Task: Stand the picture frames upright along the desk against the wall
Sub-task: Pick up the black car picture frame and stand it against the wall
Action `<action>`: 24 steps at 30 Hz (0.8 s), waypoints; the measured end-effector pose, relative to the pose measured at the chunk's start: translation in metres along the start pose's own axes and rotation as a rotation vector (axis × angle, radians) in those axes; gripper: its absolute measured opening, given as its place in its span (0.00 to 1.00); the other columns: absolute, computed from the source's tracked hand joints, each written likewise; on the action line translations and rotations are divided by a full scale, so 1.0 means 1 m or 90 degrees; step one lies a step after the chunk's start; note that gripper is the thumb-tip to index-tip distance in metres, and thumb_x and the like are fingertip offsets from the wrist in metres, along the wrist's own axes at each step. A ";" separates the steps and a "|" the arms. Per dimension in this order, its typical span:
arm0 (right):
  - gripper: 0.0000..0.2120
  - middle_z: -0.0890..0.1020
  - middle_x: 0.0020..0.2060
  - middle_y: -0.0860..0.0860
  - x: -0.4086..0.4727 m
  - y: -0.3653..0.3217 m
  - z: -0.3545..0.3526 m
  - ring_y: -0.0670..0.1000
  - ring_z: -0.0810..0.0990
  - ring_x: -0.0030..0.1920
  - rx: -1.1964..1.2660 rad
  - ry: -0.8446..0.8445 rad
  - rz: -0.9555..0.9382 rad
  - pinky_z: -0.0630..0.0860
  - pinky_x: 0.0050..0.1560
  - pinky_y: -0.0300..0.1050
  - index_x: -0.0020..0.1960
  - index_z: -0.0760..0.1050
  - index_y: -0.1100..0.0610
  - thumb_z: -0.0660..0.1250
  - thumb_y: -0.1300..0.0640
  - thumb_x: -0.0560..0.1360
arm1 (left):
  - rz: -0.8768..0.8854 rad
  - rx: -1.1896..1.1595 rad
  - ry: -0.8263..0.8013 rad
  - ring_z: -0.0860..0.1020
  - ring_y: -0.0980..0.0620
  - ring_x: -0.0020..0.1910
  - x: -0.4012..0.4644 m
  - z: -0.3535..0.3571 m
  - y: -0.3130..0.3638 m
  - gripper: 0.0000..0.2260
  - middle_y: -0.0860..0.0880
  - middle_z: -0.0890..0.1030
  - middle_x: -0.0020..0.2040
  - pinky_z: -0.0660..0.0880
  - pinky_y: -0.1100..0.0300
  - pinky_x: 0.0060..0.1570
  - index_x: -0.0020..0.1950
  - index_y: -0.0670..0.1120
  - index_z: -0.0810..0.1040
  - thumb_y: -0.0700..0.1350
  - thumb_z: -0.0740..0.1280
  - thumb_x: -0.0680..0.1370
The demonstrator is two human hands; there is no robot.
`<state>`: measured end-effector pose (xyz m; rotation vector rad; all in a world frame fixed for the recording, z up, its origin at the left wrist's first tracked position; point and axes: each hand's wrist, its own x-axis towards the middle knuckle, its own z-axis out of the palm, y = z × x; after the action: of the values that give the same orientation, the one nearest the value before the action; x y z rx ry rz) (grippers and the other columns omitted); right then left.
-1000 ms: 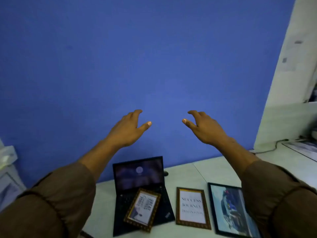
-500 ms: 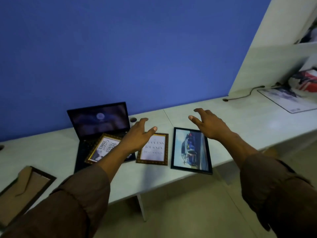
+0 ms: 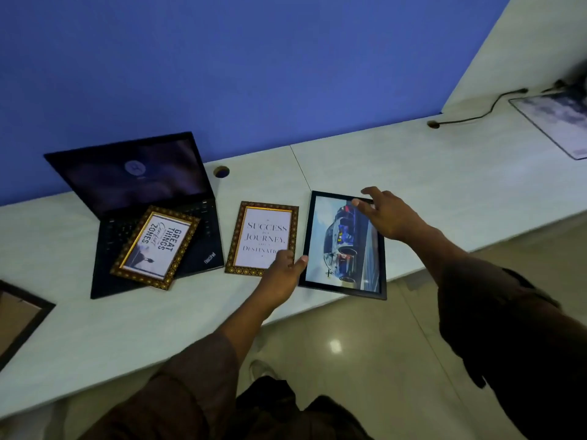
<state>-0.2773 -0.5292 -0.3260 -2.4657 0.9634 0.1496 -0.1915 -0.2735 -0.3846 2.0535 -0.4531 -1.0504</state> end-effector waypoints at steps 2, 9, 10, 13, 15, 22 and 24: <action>0.31 0.76 0.64 0.63 0.030 0.008 0.009 0.63 0.77 0.63 0.009 -0.026 0.014 0.73 0.62 0.55 0.74 0.66 0.52 0.55 0.33 0.80 | -0.034 -0.023 -0.013 0.69 0.45 0.72 0.016 0.011 -0.004 0.28 0.46 0.69 0.75 0.66 0.51 0.70 0.76 0.47 0.64 0.61 0.59 0.81; 0.30 0.79 0.59 0.62 0.106 0.030 0.039 0.65 0.78 0.58 -0.030 -0.120 0.022 0.75 0.59 0.58 0.68 0.70 0.57 0.55 0.34 0.79 | -0.157 -0.064 -0.019 0.72 0.44 0.68 0.031 0.037 -0.009 0.27 0.45 0.72 0.72 0.68 0.53 0.61 0.73 0.48 0.68 0.63 0.58 0.80; 0.30 0.80 0.59 0.62 0.118 0.033 0.041 0.65 0.79 0.58 -0.035 -0.125 0.019 0.76 0.59 0.59 0.67 0.70 0.57 0.56 0.34 0.79 | -0.181 -0.079 -0.019 0.72 0.45 0.68 0.032 0.040 -0.011 0.28 0.46 0.72 0.72 0.68 0.54 0.62 0.73 0.50 0.68 0.65 0.58 0.79; 0.31 0.78 0.61 0.64 0.158 0.040 0.044 0.66 0.78 0.62 -0.043 -0.151 -0.006 0.75 0.62 0.57 0.71 0.69 0.56 0.59 0.34 0.79 | -0.247 -0.150 0.013 0.77 0.44 0.64 0.042 0.054 -0.016 0.32 0.45 0.77 0.66 0.72 0.47 0.67 0.67 0.48 0.74 0.70 0.59 0.73; 0.34 0.79 0.60 0.64 0.178 0.045 0.051 0.65 0.78 0.61 -0.058 -0.169 -0.026 0.75 0.63 0.58 0.71 0.69 0.55 0.59 0.31 0.77 | -0.307 -0.214 0.073 0.81 0.41 0.58 0.051 0.068 -0.028 0.31 0.43 0.82 0.58 0.76 0.44 0.64 0.58 0.44 0.78 0.69 0.62 0.70; 0.36 0.71 0.68 0.64 0.223 0.064 0.065 0.67 0.73 0.68 -0.179 -0.207 -0.091 0.71 0.68 0.63 0.75 0.64 0.55 0.57 0.31 0.77 | -0.438 -0.362 0.200 0.84 0.42 0.47 0.057 0.146 -0.029 0.29 0.41 0.84 0.47 0.80 0.44 0.57 0.48 0.41 0.80 0.68 0.65 0.71; 0.37 0.71 0.69 0.64 0.232 0.074 0.069 0.67 0.72 0.69 -0.201 -0.216 -0.085 0.70 0.68 0.63 0.75 0.64 0.56 0.58 0.31 0.77 | -0.446 -0.371 0.239 0.82 0.41 0.52 0.064 0.166 -0.026 0.33 0.40 0.81 0.53 0.79 0.43 0.59 0.54 0.41 0.75 0.70 0.65 0.69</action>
<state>-0.1480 -0.6850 -0.4783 -2.6561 0.6681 0.6969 -0.2872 -0.3746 -0.4983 1.8154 0.7377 -0.9786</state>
